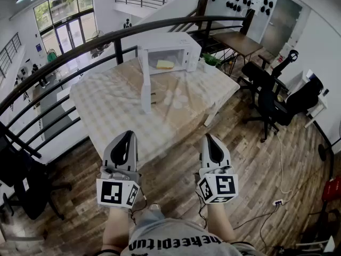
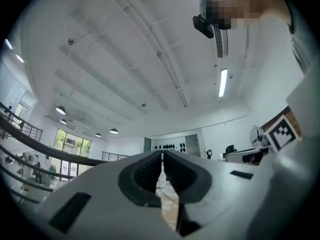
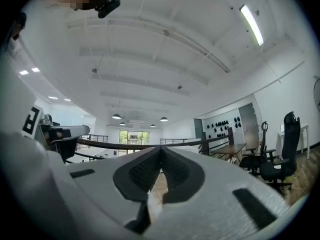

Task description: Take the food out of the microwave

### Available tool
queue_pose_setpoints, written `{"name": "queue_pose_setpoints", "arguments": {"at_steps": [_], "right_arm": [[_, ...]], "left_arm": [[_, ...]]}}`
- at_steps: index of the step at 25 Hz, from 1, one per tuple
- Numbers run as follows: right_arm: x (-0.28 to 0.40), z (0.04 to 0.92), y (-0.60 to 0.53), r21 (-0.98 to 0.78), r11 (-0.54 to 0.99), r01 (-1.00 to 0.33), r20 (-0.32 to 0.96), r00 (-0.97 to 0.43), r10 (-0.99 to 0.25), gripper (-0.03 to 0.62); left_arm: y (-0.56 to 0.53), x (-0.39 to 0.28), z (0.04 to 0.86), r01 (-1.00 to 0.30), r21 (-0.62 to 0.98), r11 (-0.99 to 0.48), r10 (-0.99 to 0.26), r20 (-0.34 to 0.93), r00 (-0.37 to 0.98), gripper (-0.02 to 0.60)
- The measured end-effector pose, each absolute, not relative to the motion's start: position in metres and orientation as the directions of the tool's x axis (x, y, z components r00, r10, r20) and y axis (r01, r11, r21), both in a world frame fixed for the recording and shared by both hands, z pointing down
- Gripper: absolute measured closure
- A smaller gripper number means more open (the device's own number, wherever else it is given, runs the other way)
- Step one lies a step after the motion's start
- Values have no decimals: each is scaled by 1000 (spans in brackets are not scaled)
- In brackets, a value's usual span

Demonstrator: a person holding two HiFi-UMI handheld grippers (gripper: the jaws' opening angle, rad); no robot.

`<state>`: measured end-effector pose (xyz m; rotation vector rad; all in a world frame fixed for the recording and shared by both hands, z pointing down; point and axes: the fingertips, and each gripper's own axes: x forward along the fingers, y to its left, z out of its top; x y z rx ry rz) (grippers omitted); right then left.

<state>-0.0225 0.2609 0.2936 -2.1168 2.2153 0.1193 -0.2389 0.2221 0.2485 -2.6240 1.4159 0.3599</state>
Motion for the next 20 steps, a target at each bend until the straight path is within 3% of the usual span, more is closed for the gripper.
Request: {"name": "queue_pose_setpoints", "arguments": {"at_steps": [20], "right_arm": [[-49, 293, 237, -13, 26, -1000, -121, -24, -992, 589]], "left_arm": [[191, -261, 253, -808, -4, -589, -775, -278, 567, 566]]}}
